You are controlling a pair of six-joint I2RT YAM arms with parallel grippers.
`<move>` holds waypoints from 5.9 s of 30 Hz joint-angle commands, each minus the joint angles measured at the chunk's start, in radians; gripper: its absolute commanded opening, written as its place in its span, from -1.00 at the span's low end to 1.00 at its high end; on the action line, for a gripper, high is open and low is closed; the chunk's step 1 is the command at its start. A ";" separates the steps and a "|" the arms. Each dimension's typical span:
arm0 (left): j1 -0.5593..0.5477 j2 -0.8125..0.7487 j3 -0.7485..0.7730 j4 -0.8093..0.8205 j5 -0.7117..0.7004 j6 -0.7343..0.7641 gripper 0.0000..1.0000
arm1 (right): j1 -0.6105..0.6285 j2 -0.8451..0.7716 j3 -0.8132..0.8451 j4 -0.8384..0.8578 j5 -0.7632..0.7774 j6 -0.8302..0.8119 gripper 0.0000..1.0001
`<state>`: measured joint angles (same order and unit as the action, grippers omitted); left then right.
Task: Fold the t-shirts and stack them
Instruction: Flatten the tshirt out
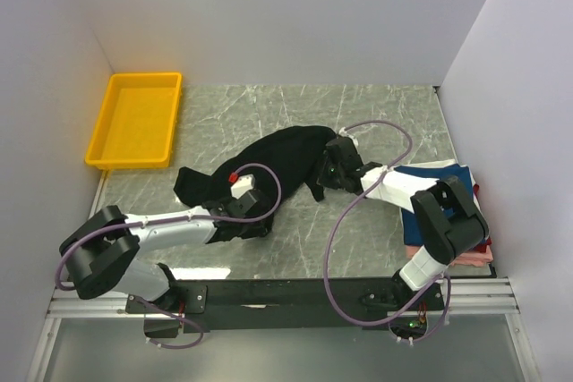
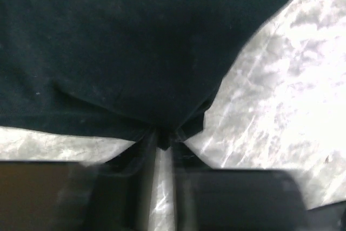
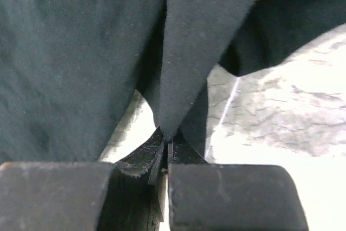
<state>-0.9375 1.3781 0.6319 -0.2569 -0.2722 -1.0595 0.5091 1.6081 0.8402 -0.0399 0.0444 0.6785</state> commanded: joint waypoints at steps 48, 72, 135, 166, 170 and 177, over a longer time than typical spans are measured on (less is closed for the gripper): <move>0.845 -0.023 1.262 -0.139 0.263 0.563 -0.99 | -0.610 -0.333 0.791 -0.035 -0.376 0.153 -1.00; 0.850 -0.540 -0.110 -0.185 0.226 0.107 0.30 | -0.606 -0.679 -0.423 -0.046 -0.480 -0.020 -1.00; 0.579 -0.861 0.045 -0.682 -0.136 -0.358 -0.07 | -0.600 -0.697 -0.184 -0.225 -0.471 -0.025 -1.00; 0.468 -0.509 -0.124 -0.725 -0.039 -0.524 -0.01 | -0.600 -0.570 -0.248 -0.110 -0.515 -0.008 -1.00; 0.467 -0.432 -0.136 -0.693 -0.033 -0.502 0.04 | -0.600 -0.559 -0.251 -0.103 -0.523 -0.007 -1.00; 0.467 -0.318 -0.162 -0.610 -0.047 -0.487 -0.05 | -0.600 -0.554 -0.251 -0.092 -0.538 -0.004 -1.00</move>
<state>-0.4664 1.0203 0.4877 -0.9482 -0.3111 -1.5539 -0.0940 1.0519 0.5869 -0.1787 -0.4732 0.6724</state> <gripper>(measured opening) 0.496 0.008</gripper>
